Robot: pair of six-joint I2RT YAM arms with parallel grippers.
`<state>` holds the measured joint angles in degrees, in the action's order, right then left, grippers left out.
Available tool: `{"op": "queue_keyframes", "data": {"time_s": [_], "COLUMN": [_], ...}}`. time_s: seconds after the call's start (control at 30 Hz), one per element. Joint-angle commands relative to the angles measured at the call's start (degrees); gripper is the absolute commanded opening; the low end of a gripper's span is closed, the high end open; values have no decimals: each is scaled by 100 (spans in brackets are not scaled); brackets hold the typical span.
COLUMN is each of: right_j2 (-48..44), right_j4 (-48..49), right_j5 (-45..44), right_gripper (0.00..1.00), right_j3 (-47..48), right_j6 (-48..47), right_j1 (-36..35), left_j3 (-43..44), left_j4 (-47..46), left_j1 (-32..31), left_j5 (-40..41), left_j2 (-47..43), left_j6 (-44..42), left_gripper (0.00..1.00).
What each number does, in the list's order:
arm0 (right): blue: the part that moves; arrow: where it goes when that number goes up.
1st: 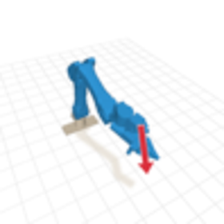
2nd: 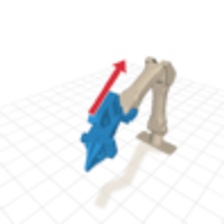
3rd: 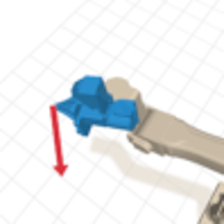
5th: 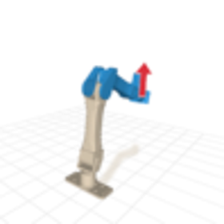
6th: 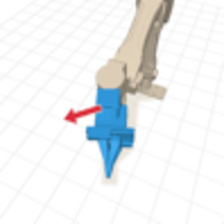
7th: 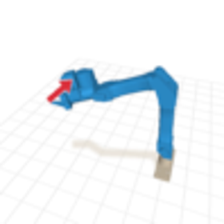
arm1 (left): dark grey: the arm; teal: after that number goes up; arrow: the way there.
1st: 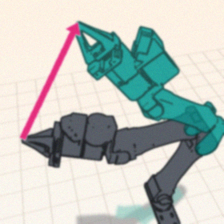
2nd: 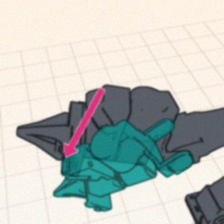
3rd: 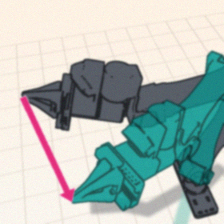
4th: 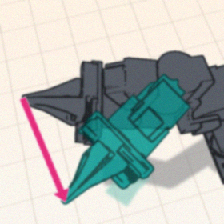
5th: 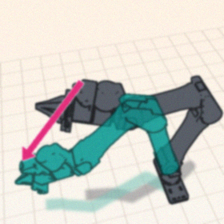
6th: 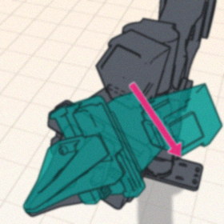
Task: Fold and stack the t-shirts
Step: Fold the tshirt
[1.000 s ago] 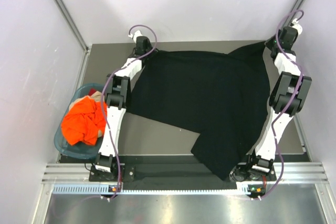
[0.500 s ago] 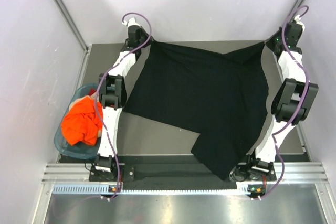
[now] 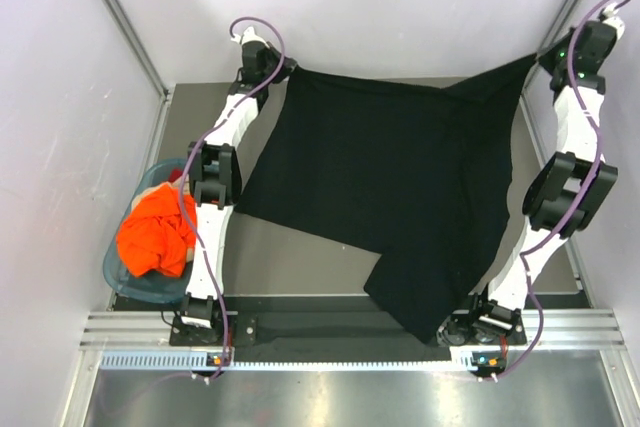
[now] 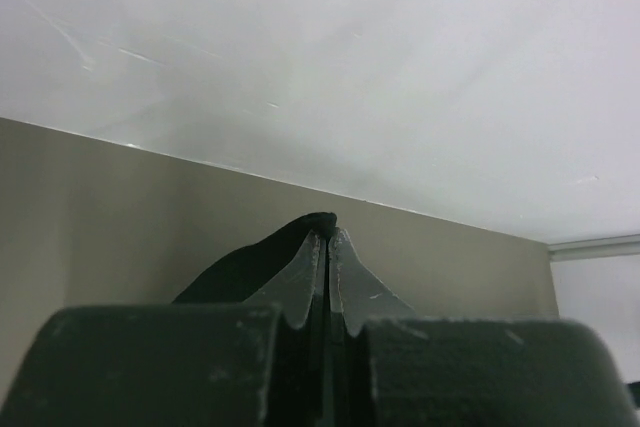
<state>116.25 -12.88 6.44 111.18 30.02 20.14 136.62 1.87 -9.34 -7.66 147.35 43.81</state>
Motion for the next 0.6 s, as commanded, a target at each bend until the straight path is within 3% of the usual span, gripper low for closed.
{"op": "queue_keyframes", "data": {"time_s": [0.0, 0.13, 0.3, 0.57], "right_j2": [266, 416, -65, -979], "right_j4": [261, 216, 383, -300], "right_j5": [77, 375, 376, 156], "right_gripper": [0, 0, 0, 0], "right_j3": [773, 976, 142, -869], "right_j6": [-75, 109, 180, 329], "right_j1": [113, 95, 78, 69], "left_j3": [190, 199, 172, -153], "left_j4": [-486, -477, -293, 59], "left_j1": [64, 64, 82, 126], "left_j5": [-43, -25, -34, -174], "left_j2": [101, 92, -21, -382], "left_j6": [233, 207, 22, -259], "left_gripper": [0, 0, 0, 0]}}
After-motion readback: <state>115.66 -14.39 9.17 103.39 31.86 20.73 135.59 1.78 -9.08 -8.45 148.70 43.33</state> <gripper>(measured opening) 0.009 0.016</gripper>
